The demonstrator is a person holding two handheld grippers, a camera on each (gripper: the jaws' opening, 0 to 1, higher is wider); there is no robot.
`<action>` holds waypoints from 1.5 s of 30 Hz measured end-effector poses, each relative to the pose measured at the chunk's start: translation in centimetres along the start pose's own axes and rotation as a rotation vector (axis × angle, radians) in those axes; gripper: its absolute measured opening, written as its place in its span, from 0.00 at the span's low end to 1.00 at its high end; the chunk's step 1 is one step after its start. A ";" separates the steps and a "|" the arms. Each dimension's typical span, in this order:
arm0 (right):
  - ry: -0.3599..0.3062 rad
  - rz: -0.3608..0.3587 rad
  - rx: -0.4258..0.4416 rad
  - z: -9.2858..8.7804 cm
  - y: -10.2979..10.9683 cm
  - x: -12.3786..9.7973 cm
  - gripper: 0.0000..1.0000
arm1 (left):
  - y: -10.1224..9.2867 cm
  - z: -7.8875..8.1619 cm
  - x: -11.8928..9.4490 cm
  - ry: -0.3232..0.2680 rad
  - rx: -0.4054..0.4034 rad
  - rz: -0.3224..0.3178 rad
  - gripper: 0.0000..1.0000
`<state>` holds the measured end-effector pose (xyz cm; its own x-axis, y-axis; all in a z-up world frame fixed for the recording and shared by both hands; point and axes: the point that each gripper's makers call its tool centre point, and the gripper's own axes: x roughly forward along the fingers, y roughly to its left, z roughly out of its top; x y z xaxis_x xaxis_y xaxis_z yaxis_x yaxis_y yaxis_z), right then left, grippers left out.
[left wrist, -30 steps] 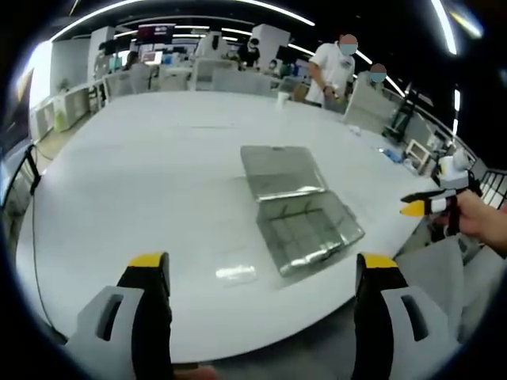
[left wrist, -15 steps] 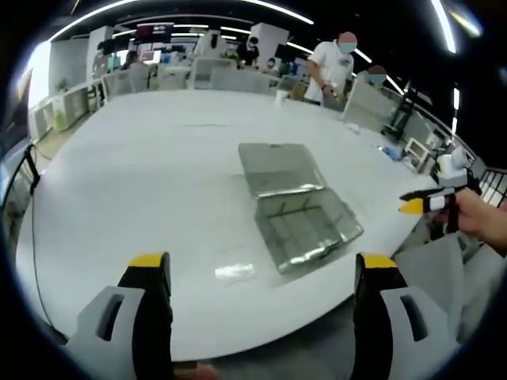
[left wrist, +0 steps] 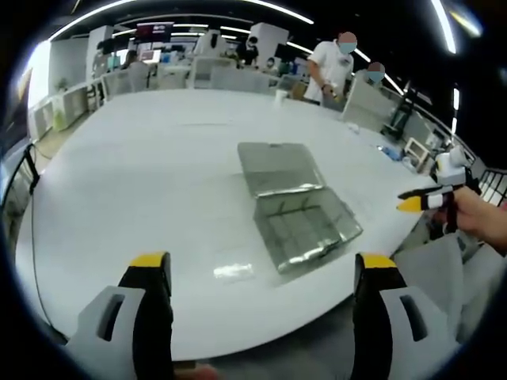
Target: Insert the divider into the dual guide fixture by aligning both edges with the guide slots and pushing it downward to the bottom, including one-sided entry, uneven engagement, binding, and posture correction.
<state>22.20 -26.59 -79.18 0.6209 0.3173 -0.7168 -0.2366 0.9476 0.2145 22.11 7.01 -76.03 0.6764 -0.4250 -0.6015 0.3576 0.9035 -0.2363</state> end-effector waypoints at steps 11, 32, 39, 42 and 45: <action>0.001 0.007 0.000 0.1 -0.2 0.0 0.88 | -0.3 0.0 0.0 0.003 0.005 0.000 0.93; 0.044 0.037 -0.028 0.3 -0.6 2.2 0.82 | -2.4 -0.1 0.8 0.021 0.025 -0.029 0.92; 0.061 0.043 -0.047 0.7 -0.7 3.5 0.76 | -2.5 -0.4 0.9 0.027 0.020 -0.026 0.92; 0.076 0.044 -0.056 0.8 -0.8 4.0 0.74 | -2.6 -0.5 1.0 0.029 0.015 -0.026 0.92; 0.089 0.044 -0.071 0.9 -0.8 4.6 0.72 | -2.7 -0.6 1.1 0.032 0.012 -0.025 0.92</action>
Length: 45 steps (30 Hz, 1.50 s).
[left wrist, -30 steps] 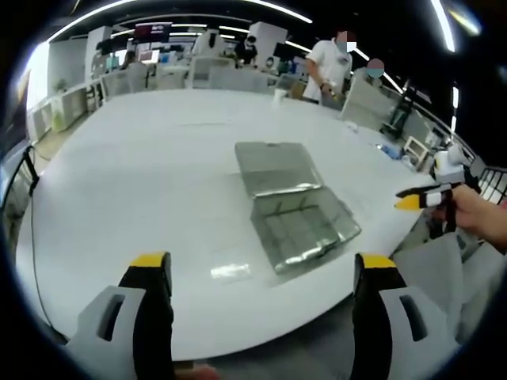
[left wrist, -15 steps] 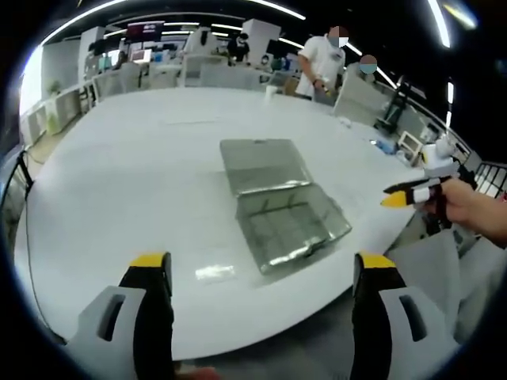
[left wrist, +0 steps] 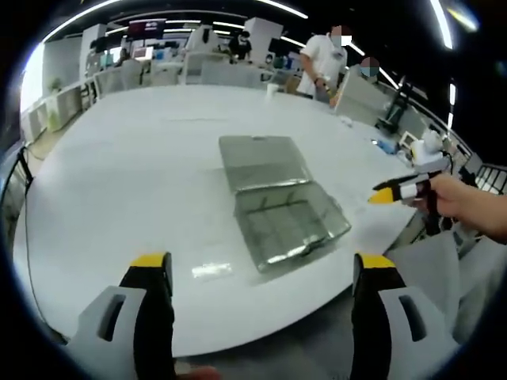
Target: Insert the divider into the dual guide fixture by aligning both edges with the guide slots and pushing it downward to the bottom, including one-sided entry, uneven engagement, binding, and posture correction.
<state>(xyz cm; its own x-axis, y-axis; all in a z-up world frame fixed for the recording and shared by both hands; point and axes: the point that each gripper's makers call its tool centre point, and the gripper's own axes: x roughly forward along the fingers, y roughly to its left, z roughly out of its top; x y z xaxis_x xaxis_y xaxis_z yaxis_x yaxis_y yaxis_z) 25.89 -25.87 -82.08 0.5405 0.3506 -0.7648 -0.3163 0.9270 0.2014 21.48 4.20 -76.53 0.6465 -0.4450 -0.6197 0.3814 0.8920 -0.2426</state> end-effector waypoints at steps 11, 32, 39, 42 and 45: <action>0.030 -0.007 -0.018 0.3 -0.6 1.6 0.60 | -0.4 -0.1 0.2 0.003 -0.011 0.001 0.92; 0.134 -0.040 -0.032 0.8 -1.4 4.3 0.46 | -0.1 0.2 0.8 0.014 -0.034 0.010 0.90; 0.203 -0.059 -0.028 0.1 -2.0 4.8 0.43 | -0.1 0.4 1.1 0.016 -0.039 0.007 0.90; 0.216 -0.063 -0.029 0.3 -2.2 5.0 0.42 | -0.1 0.5 1.2 0.014 -0.044 0.009 0.90; 0.240 -0.071 -0.027 0.2 -2.5 5.2 0.40 | 0.0 0.5 1.3 0.017 -0.049 0.010 0.90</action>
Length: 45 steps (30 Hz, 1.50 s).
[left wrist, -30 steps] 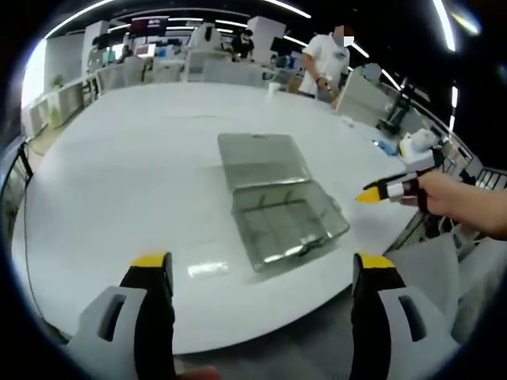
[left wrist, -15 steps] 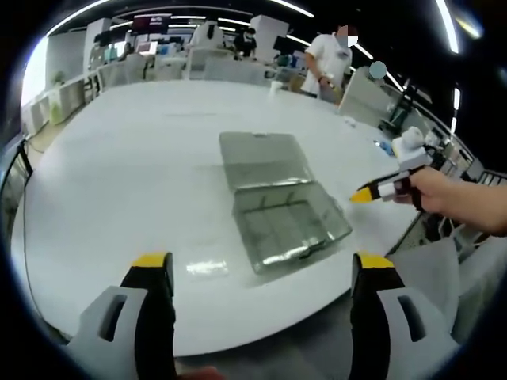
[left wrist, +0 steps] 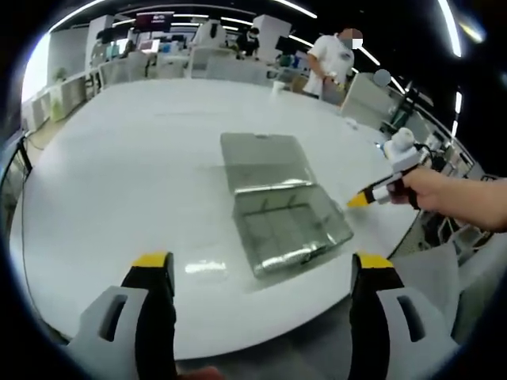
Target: Insert the divider into the dual guide fixture by aligning both edges with the guide slots and pushing it downward to the bottom, including one-sided entry, uneven engagement, binding, and posture correction.
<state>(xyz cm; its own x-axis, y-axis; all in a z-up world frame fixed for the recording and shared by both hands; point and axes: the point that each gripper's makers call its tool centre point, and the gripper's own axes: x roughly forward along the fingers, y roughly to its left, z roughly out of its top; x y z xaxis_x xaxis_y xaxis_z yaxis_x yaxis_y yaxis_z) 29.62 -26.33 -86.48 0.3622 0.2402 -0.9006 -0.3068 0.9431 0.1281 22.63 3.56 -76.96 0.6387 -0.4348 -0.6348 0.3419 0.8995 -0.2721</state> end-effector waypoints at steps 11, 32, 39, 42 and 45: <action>0.041 -0.023 0.001 0.0 -0.3 0.5 0.36 | -0.1 0.1 0.4 -0.002 -0.008 -0.002 0.90; 0.085 -0.112 -0.042 -0.5 -0.6 0.9 0.30 | -0.3 0.4 0.3 -0.016 -0.013 -0.008 0.89; 0.088 -0.114 -0.039 -0.4 -0.5 0.8 0.30 | -0.5 0.5 0.2 -0.023 -0.014 -0.011 0.90; 0.101 -0.119 -0.062 -0.4 -0.4 0.9 0.30 | -0.7 0.6 0.1 -0.029 -0.015 -0.013 0.90; 0.107 -0.117 -0.047 -0.3 -0.6 1.0 0.30 | -0.7 0.6 0.1 -0.030 -0.016 -0.011 0.90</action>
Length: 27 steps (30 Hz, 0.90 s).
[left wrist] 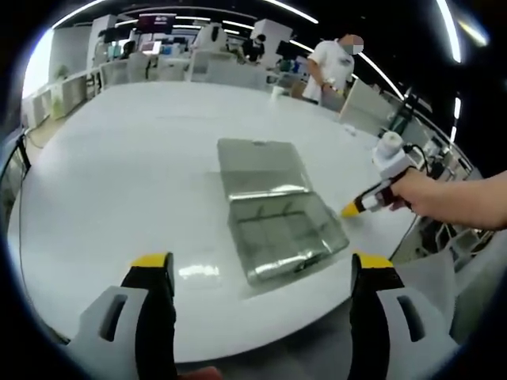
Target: Insert the divider into the dual guide fixture by aligning both edges with the guide slots and pushing it downward to the bottom, including one-sided entry, uneven engagement, binding, and posture correction.
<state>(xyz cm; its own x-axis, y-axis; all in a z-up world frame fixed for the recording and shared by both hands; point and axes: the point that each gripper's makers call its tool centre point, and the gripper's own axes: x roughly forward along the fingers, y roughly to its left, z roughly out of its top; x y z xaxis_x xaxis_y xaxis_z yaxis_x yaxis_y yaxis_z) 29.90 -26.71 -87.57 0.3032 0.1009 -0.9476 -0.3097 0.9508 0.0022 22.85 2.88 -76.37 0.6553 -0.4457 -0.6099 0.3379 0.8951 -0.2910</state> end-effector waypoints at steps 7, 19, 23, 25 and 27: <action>0.070 0.011 -0.042 0.1 0.1 0.0 0.30 | -0.3 0.1 0.1 -0.004 -0.001 0.000 0.90; 0.070 0.054 -0.067 0.1 -0.2 -0.1 0.28 | -0.7 -0.1 0.2 0.003 0.011 -0.005 0.89; 0.082 0.051 -0.091 -0.2 -0.2 -0.2 0.28 | -0.8 0.0 0.3 0.006 0.017 -0.008 0.89; 0.089 0.055 -0.084 -0.2 -0.3 -0.1 0.28 | -0.9 0.0 0.3 0.008 0.022 -0.011 0.89; 0.098 0.054 -0.098 -0.3 -0.4 -0.1 0.28 | -1.0 0.1 0.4 0.008 0.027 -0.015 0.89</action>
<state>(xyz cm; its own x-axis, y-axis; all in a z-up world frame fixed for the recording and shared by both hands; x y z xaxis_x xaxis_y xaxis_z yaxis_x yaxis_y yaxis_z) 29.72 -27.23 -87.60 0.1961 0.1174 -0.9735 -0.4107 0.9114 0.0272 22.84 1.81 -76.25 0.6445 -0.4589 -0.6116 0.3657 0.8875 -0.2805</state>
